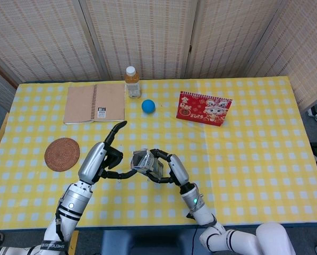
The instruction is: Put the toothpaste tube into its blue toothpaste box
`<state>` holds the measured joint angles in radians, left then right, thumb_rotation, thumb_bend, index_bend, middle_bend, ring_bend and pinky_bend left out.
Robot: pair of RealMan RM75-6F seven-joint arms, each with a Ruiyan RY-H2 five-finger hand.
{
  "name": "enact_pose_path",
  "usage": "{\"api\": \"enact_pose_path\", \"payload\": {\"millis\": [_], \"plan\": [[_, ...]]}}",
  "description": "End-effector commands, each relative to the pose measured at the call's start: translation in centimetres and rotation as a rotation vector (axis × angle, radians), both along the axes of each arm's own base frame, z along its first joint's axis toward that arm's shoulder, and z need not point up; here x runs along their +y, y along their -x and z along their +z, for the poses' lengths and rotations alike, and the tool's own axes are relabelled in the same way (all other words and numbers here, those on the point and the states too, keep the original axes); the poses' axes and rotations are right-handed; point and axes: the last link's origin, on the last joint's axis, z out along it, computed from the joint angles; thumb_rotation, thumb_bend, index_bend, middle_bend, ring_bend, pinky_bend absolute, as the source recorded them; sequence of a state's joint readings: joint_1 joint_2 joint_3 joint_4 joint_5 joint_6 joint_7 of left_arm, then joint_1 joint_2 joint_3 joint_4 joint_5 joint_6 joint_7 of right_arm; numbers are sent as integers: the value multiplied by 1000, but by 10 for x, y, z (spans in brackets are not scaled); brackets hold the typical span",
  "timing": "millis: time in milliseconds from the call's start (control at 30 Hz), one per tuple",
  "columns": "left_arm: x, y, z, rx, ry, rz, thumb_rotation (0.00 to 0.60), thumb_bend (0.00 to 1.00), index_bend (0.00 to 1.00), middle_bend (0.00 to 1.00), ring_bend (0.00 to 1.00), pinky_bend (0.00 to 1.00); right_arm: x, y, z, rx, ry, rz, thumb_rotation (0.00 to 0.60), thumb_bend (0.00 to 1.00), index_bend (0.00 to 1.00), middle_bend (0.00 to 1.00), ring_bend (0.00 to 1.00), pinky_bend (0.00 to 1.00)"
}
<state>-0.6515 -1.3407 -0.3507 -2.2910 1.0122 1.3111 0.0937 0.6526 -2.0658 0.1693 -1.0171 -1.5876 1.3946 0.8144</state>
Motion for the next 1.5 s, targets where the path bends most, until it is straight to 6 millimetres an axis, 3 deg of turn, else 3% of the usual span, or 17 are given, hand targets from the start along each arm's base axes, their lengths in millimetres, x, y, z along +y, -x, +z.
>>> {"api": "enact_pose_path", "payload": {"millis": [33,200,267,333,400,433,567,733,933,1200,1333,1400,1500], "plan": [[1,1,2,-3,-3,0,600,124,0,1000,1000,1000,0,0,1,0,3,2,600,339,444,390,391,445],[3,6,8,35,-58,-19,600,131,0,997,980,1000,0,4,4,29,19,10,600,340,444,390,390,445],[4,12,12,78,-103,-29,600,133,20,882,859,972,-1,9,7,64,34,16,600,340,444,390,390,445],[4,24,16,166,-145,-41,600,135,85,696,685,863,-3,17,12,120,63,22,600,339,443,390,391,445],[6,40,21,275,-205,-55,600,135,184,443,419,608,-6,26,20,171,90,20,600,339,444,390,391,445],[7,48,23,331,-233,-60,600,135,202,365,327,497,-7,31,25,194,102,18,600,340,444,390,391,445],[9,90,27,581,-330,-66,600,136,197,239,162,261,-9,52,44,310,145,14,600,340,444,390,391,445],[8,135,23,781,-339,-43,600,135,141,183,86,115,-7,74,64,483,172,21,600,341,444,389,391,445],[3,172,20,909,-395,-1,600,135,95,118,26,62,-2,101,78,721,176,28,600,340,444,388,389,444],[2,199,10,946,-360,37,600,135,73,115,23,52,-3,127,77,881,147,-6,600,340,444,382,386,438],[4,208,2,951,-315,41,600,135,66,113,22,52,-6,136,71,953,105,-15,600,340,436,325,346,402],[5,210,0,951,-309,39,600,135,65,113,22,52,-6,136,70,959,89,-9,600,340,364,267,308,364],[5,211,-1,944,-306,36,600,134,61,113,23,52,-7,137,74,957,78,1,600,340,105,131,207,273]]}}
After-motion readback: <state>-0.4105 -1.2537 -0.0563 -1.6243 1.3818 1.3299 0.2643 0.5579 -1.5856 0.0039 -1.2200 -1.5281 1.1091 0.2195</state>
